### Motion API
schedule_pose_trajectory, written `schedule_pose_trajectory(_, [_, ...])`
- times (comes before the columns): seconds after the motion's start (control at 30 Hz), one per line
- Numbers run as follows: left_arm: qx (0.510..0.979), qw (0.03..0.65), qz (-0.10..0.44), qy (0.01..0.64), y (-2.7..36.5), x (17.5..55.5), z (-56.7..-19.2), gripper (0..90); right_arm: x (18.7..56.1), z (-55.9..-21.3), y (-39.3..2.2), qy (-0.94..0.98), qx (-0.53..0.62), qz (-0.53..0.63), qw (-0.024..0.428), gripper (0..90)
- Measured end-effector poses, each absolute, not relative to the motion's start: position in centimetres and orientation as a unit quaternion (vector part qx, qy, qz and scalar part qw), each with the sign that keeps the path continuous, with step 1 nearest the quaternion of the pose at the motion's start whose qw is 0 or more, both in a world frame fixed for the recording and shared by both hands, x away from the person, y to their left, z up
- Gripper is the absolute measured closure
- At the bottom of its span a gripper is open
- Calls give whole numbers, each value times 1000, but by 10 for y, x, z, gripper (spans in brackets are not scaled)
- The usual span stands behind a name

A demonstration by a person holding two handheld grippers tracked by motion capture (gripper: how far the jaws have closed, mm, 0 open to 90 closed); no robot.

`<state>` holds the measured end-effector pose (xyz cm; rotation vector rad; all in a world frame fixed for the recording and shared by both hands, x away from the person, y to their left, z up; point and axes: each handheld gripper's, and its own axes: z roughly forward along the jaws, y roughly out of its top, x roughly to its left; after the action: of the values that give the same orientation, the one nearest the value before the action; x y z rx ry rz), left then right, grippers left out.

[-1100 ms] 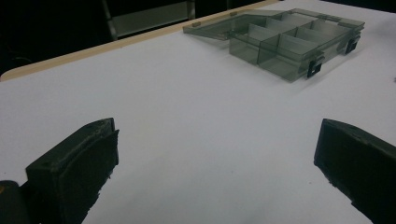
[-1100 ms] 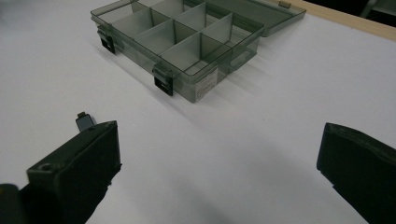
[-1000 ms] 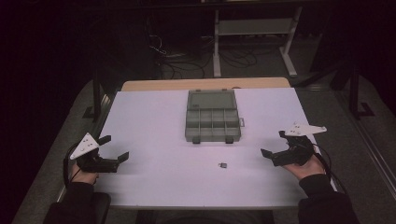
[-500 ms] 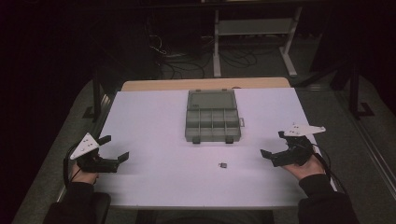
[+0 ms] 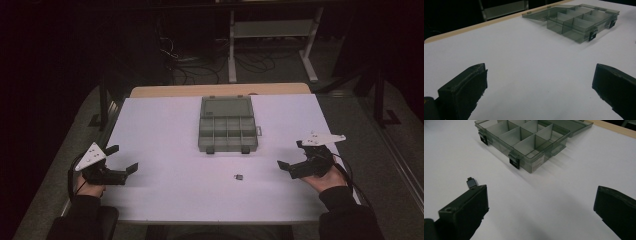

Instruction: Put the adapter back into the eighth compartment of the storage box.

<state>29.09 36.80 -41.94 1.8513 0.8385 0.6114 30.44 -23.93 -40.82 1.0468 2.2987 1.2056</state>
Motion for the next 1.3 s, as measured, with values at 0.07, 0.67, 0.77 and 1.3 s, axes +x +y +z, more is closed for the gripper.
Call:
schedule_pose_trajectory(0.07, [763,486,252,345,368,291,-419,0,304,-407,-238,811,367,422,170,0])
schedule_pose_trajectory(0.67, [763,485,252,345,368,291,-420,0,308,-398,-225,827,345,412,165,0])
schedule_pose_trajectory(0.77, [763,485,252,346,368,291,-420,0,308,-397,-223,829,342,410,164,0])
schedule_pose_trajectory(1.3, [763,484,252,346,368,291,-420,0,312,-392,-216,838,332,403,160,0])
